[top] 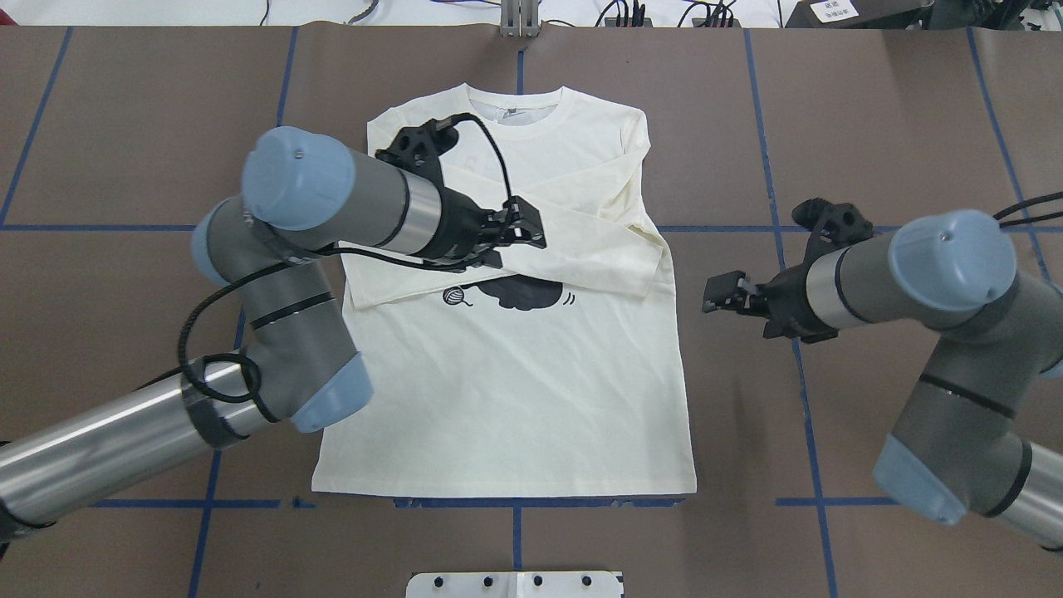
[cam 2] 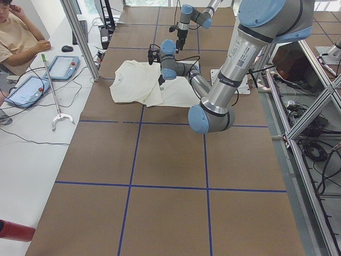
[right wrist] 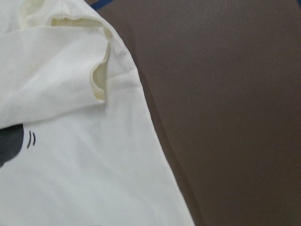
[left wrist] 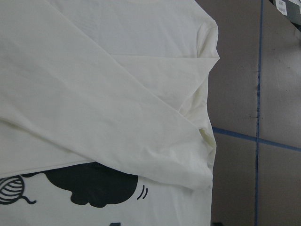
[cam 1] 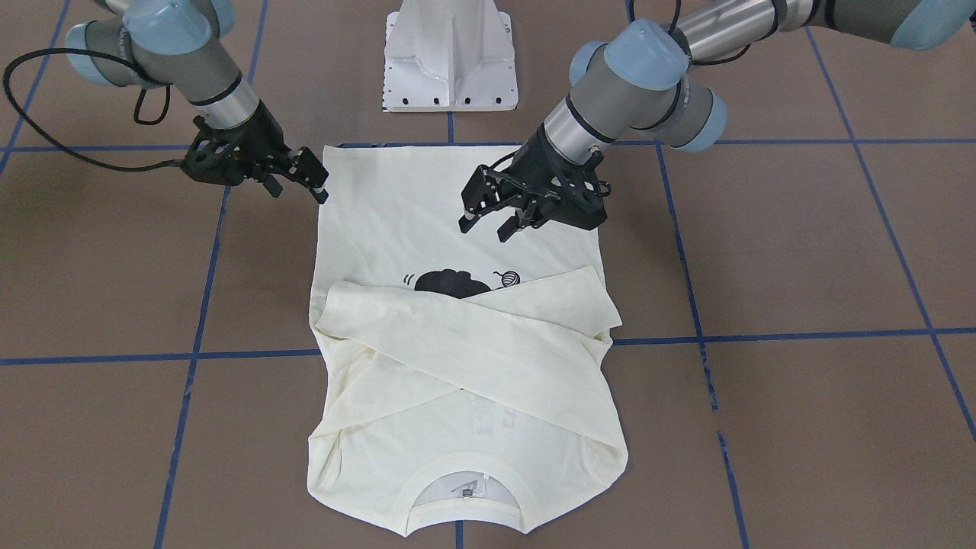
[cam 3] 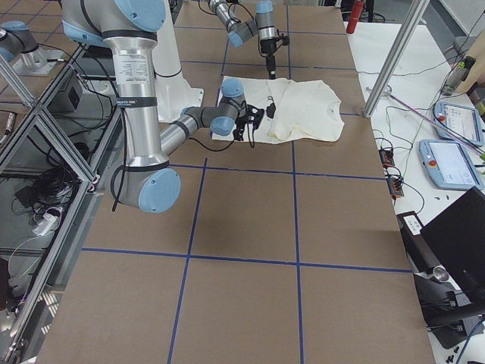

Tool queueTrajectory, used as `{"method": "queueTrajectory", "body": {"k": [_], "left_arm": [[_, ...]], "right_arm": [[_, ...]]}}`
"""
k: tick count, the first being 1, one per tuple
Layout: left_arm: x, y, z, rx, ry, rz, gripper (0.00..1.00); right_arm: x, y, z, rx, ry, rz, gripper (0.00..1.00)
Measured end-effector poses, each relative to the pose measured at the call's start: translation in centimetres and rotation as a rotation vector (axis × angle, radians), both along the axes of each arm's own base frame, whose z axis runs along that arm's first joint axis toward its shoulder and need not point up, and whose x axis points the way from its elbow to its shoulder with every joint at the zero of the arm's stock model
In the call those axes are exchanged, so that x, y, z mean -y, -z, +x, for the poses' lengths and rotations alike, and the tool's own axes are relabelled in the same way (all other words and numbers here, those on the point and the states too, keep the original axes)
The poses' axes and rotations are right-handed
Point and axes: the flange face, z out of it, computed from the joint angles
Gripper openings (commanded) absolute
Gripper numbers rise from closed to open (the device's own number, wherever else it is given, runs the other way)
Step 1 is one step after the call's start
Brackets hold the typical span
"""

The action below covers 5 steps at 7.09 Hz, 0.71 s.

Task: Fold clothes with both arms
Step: 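Lay the sleeve over the chest with the left gripper while right moves to hem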

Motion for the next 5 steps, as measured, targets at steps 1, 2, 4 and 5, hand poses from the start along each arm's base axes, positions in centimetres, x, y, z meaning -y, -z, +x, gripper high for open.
{"method": "queueTrajectory", "body": {"k": [1,2,4,5], "left_arm": [[0.0,-0.8,-0.5,0.009,0.006,0.000,0.73],[0.1,-1.2,-0.7,0.015,0.009,-0.002,0.73],[0.0,-1.6,-0.6,0.018,0.007,-0.005,0.75],[0.0,-1.6,-0.5,0.017,0.006,-0.005,0.75]], "right_arm": [[-3.3,0.1,-2.3,-0.005,-0.031,-0.048,0.92],[-5.7,-0.2,-4.0,-0.031,-0.063,-0.089,0.90],[-7.9,-0.8,-5.3,-0.073,-0.109,-0.154,0.85],[-8.5,-0.9,-5.5,-0.083,-0.120,-0.177,0.83]]}}
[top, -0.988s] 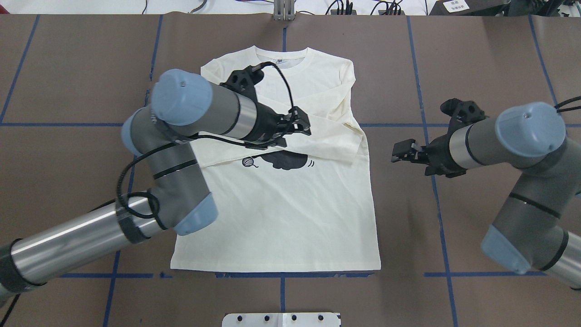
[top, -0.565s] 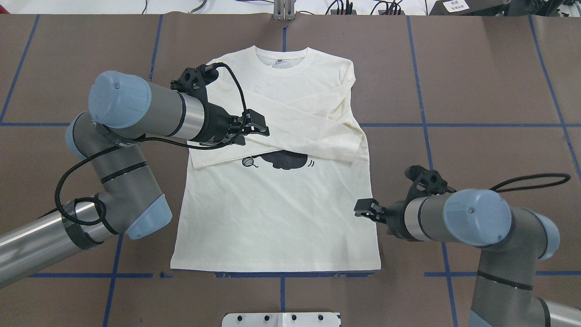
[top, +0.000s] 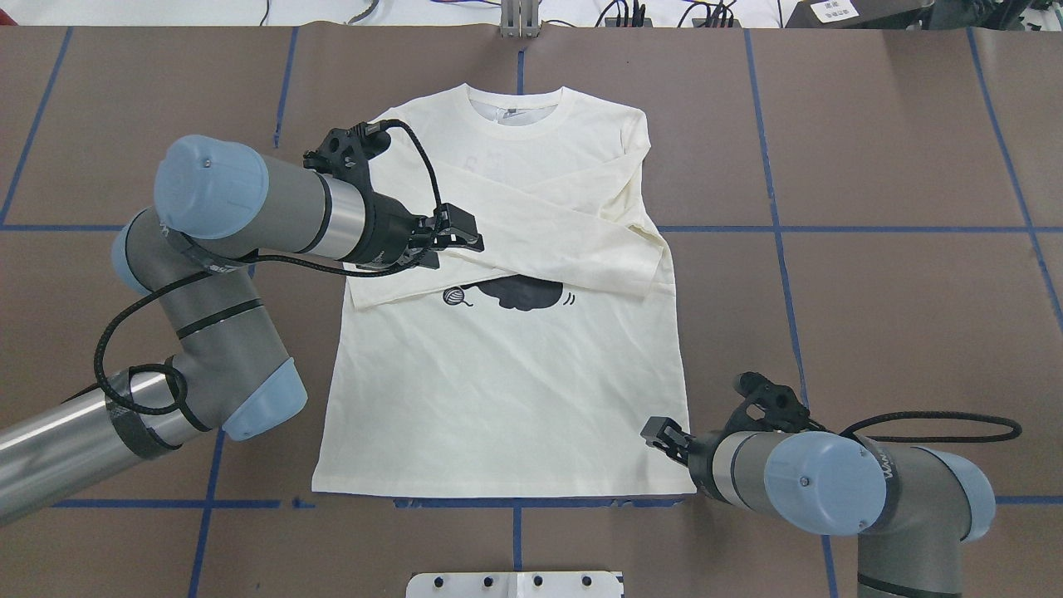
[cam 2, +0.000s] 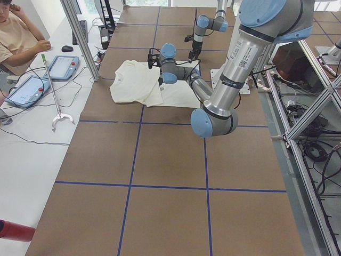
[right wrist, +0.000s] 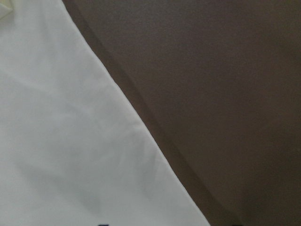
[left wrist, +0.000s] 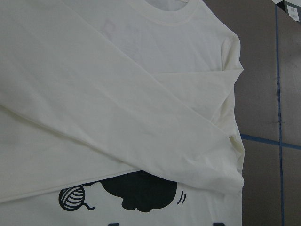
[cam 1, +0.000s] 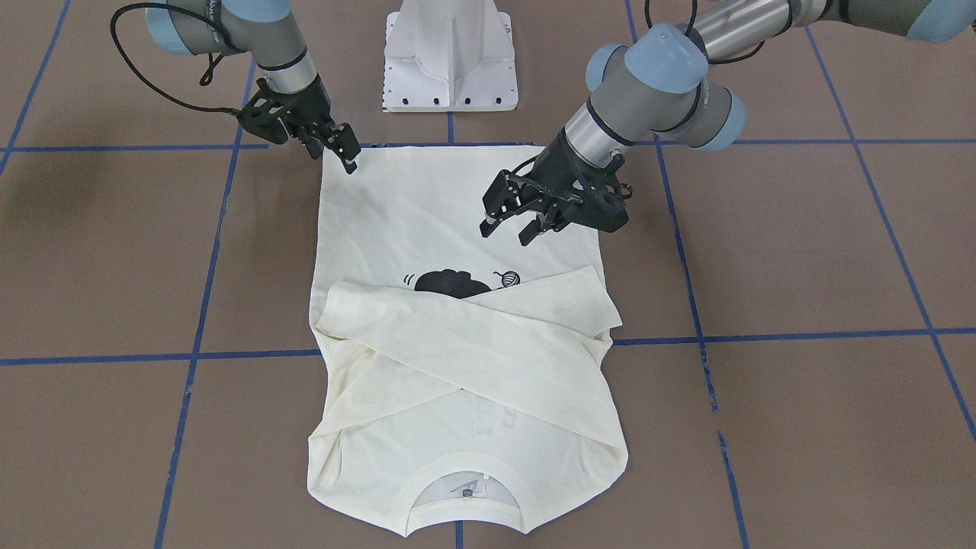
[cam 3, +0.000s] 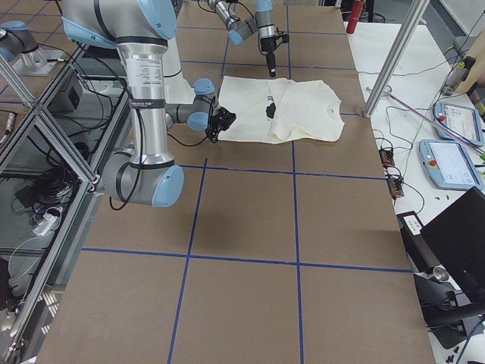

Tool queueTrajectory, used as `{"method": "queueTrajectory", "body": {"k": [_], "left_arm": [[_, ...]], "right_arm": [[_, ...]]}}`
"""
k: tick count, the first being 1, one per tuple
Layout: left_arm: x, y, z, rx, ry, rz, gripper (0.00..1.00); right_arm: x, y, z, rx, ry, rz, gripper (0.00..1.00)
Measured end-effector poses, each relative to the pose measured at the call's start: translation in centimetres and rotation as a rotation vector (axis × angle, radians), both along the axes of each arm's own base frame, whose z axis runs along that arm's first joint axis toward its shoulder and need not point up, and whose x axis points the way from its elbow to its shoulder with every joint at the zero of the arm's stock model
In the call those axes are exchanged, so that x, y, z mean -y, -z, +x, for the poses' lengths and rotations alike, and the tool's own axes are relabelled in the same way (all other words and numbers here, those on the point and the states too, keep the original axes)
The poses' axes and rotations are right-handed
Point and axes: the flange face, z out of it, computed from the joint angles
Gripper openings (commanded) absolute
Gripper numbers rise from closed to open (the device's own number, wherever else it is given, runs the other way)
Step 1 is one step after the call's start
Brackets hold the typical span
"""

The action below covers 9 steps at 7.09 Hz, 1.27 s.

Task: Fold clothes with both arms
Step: 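Lay the sleeve over the chest with the left gripper while right moves to hem, then move both grippers to the hem corners nearest the robot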

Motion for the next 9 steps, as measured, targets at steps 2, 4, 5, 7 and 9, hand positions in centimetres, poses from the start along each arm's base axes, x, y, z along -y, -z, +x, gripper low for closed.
{"method": "queueTrajectory", "body": {"k": [2,4,5,7,9], "left_arm": [[0.0,0.0,0.0,-0.002,0.001,0.001,0.76],[0.0,0.1,0.0,-0.002,0.002,0.001,0.77],[0.0,0.1,0.0,-0.002,0.002,0.001,0.77],[0.1,0.0,0.0,-0.001,0.002,0.000,0.77],[0.0,-0.2,0.1,0.002,0.001,-0.003,0.77]], "right_arm": [[-1.1,0.1,-0.1,-0.036,0.009,-0.018,0.81],[-2.3,-0.3,-0.5,-0.072,0.023,-0.019,0.64],[-2.6,-0.6,-0.5,-0.082,0.025,-0.015,0.24],[-2.9,-0.8,-0.4,-0.085,0.021,-0.020,0.00],[-3.0,-0.2,-0.2,-0.072,0.019,-0.026,0.00]]}}
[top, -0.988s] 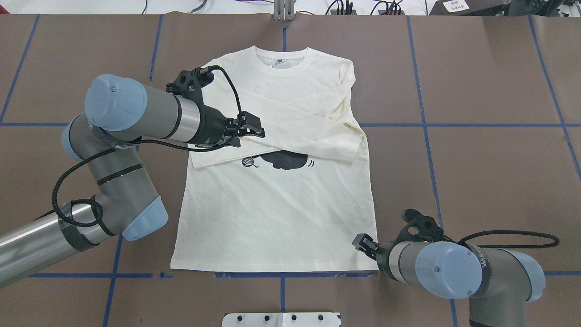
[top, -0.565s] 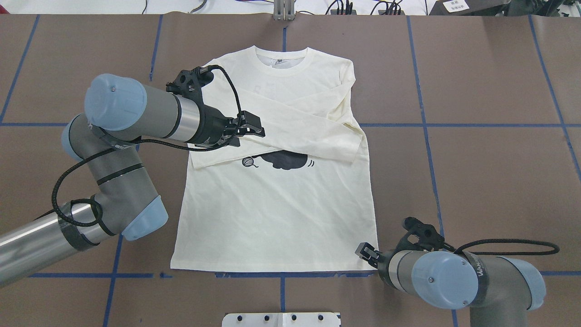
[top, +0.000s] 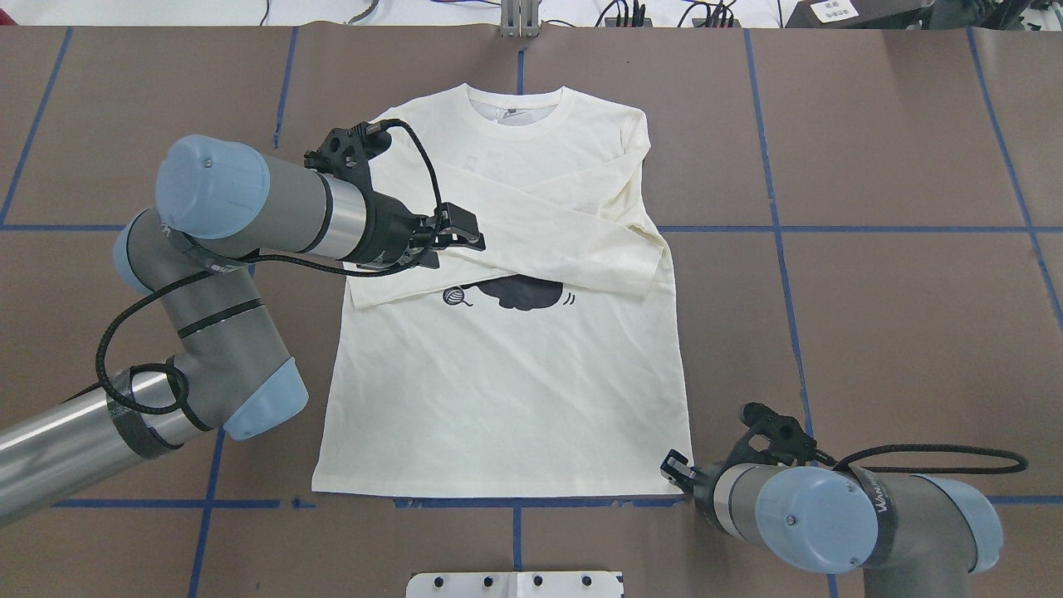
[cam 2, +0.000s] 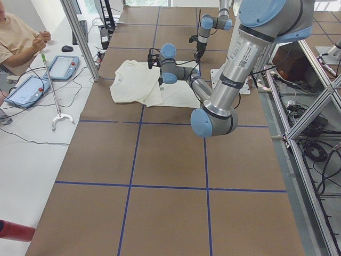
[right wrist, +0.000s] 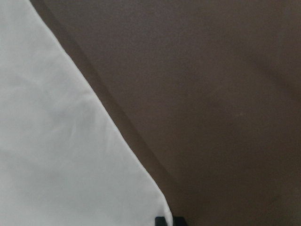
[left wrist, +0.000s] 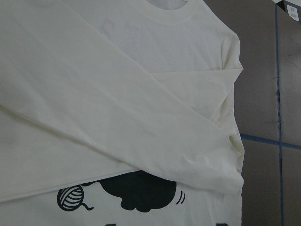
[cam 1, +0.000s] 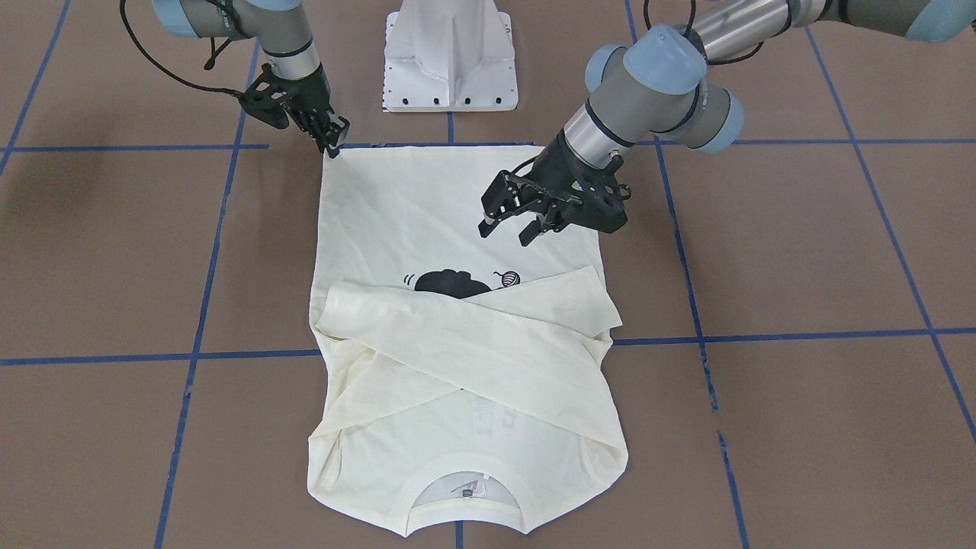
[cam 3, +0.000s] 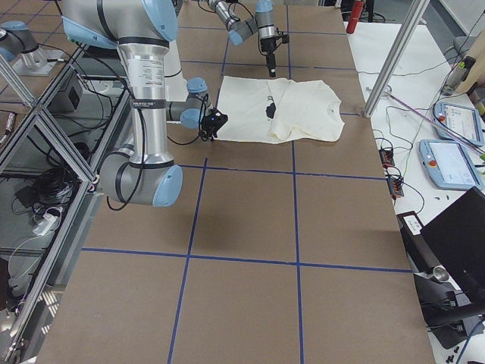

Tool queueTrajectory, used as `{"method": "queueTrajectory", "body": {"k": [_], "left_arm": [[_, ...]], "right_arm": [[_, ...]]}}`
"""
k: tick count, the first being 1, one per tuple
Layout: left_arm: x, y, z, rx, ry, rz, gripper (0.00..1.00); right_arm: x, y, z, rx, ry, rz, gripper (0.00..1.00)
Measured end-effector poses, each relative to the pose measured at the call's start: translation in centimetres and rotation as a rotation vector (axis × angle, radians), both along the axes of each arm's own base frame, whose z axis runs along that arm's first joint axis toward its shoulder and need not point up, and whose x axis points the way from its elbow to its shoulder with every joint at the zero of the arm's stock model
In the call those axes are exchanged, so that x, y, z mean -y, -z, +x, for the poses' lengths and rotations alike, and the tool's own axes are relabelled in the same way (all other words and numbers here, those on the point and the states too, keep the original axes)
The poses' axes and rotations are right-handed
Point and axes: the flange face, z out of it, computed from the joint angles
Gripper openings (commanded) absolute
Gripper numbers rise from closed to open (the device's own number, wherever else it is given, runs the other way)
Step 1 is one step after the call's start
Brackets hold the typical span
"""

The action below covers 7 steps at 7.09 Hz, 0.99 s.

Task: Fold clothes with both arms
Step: 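Move both grippers to the hem corners nearest the robot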

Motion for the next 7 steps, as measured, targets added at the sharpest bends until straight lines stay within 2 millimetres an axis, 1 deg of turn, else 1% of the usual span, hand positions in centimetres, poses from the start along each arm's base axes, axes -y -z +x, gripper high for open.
{"method": "queueTrajectory", "body": {"k": [2,3,4,5,6,7], "left_arm": [[0.0,-0.3,0.0,0.002,0.002,-0.011,0.77],[-0.5,-0.3,-0.2,-0.010,0.024,-0.063,0.77],[-2.4,-0.9,0.0,-0.011,0.058,-0.136,0.75],[-6.3,-2.1,0.9,0.044,0.088,-0.188,0.75],[-10.9,-3.9,1.1,0.142,0.104,-0.217,0.75],[-15.5,-7.2,0.4,0.256,0.105,-0.228,0.75]], "right_arm": [[0.0,0.4,0.2,0.008,0.000,-0.001,0.00],[0.0,1.1,0.6,0.023,0.001,0.000,0.00],[-0.1,1.6,1.1,0.035,0.003,0.001,0.00],[-0.2,1.8,1.6,0.038,0.005,0.001,0.00],[-0.2,1.8,1.9,0.039,0.009,0.001,0.00],[-0.2,1.7,2.0,0.039,0.013,0.003,0.00]]}}
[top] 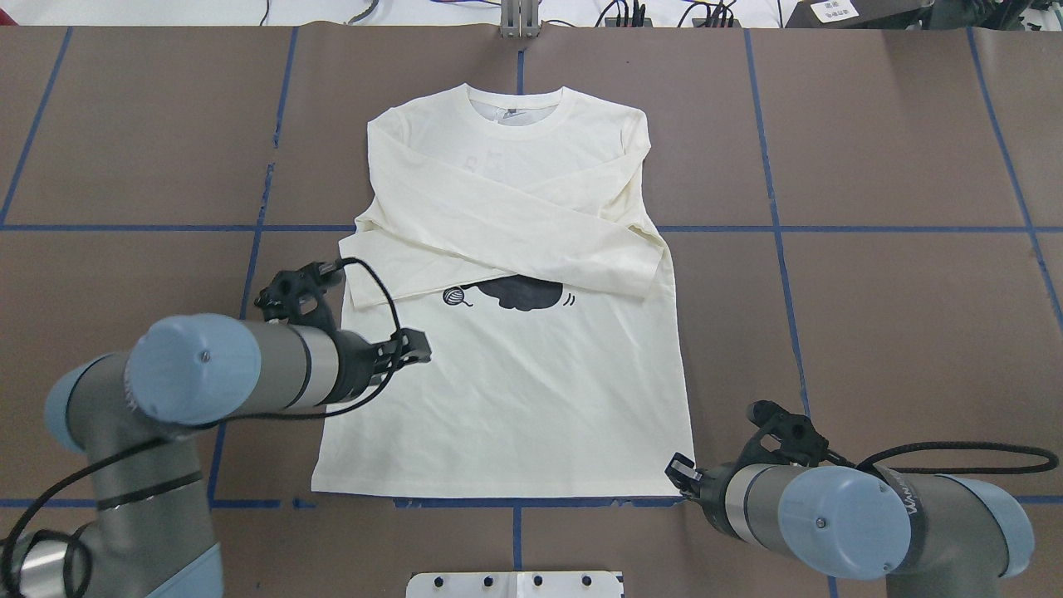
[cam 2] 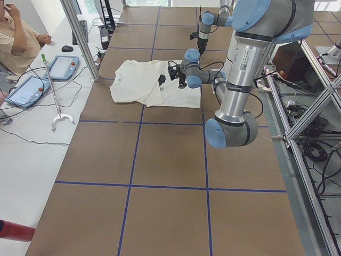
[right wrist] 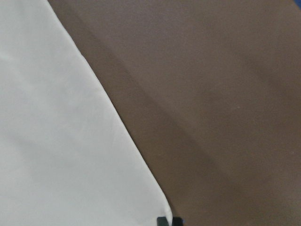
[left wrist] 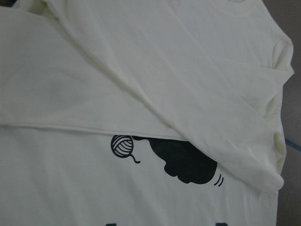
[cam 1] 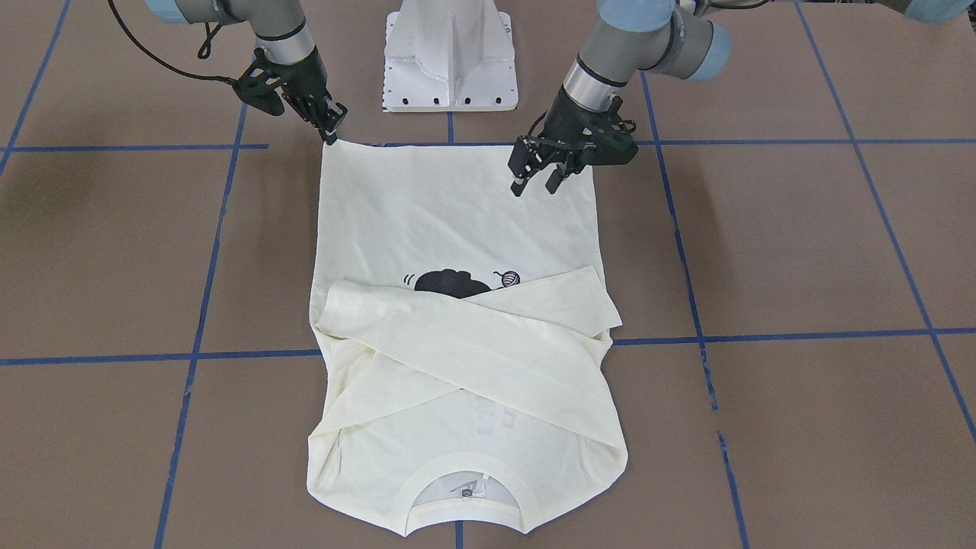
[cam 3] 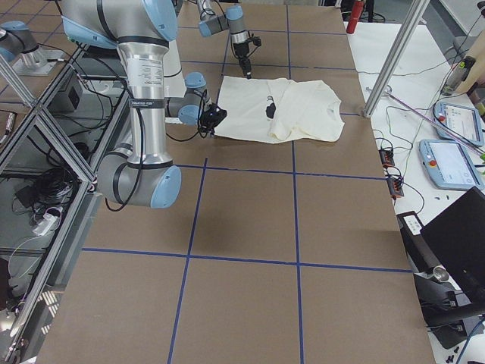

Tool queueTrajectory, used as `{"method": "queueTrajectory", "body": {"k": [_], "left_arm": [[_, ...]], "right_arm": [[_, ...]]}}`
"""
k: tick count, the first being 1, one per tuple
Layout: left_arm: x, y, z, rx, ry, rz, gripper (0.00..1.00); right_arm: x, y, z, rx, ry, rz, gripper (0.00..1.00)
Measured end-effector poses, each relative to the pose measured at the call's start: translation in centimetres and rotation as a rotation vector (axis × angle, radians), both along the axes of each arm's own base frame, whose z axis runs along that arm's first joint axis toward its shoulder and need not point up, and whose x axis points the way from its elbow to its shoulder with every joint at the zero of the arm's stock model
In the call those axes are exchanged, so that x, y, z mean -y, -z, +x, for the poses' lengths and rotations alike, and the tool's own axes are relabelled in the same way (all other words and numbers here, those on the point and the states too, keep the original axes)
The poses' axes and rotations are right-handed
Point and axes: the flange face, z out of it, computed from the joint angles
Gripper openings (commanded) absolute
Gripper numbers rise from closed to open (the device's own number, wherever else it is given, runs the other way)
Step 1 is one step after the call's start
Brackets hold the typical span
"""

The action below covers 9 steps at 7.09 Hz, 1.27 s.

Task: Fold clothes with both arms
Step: 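Move both grippers to the hem corners nearest the robot, then grasp both hem corners with the left and right grippers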

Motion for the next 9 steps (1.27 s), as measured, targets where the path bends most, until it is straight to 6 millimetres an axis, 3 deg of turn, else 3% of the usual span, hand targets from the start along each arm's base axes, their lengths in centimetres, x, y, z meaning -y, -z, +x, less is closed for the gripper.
{"method": "queueTrajectory", "body": {"k": [1,3,6,7,9], "left_arm": [[-2.9,-3.2,-1.3,0.083,-0.011,-0.007,0.75],[-5.1,-6.2,-2.3,0.151,-0.022,-0.046,0.74],[-7.0,-8.2,-0.5,0.184,-0.071,-0.094,0.61],[-7.3,-8.2,-0.2,0.183,-0.090,-0.105,0.51],[-7.9,-8.2,0.1,0.179,-0.114,-0.117,0.46]], "right_arm": [[0.0,-0.1,0.1,-0.002,0.004,0.002,0.00],[-0.1,-0.3,0.1,-0.007,0.012,0.009,0.00],[-0.2,-0.3,0.1,-0.008,0.016,0.013,0.00],[-0.2,-0.3,0.1,-0.009,0.016,0.013,0.00],[-0.2,-0.3,0.1,-0.008,0.015,0.013,0.00]]}}
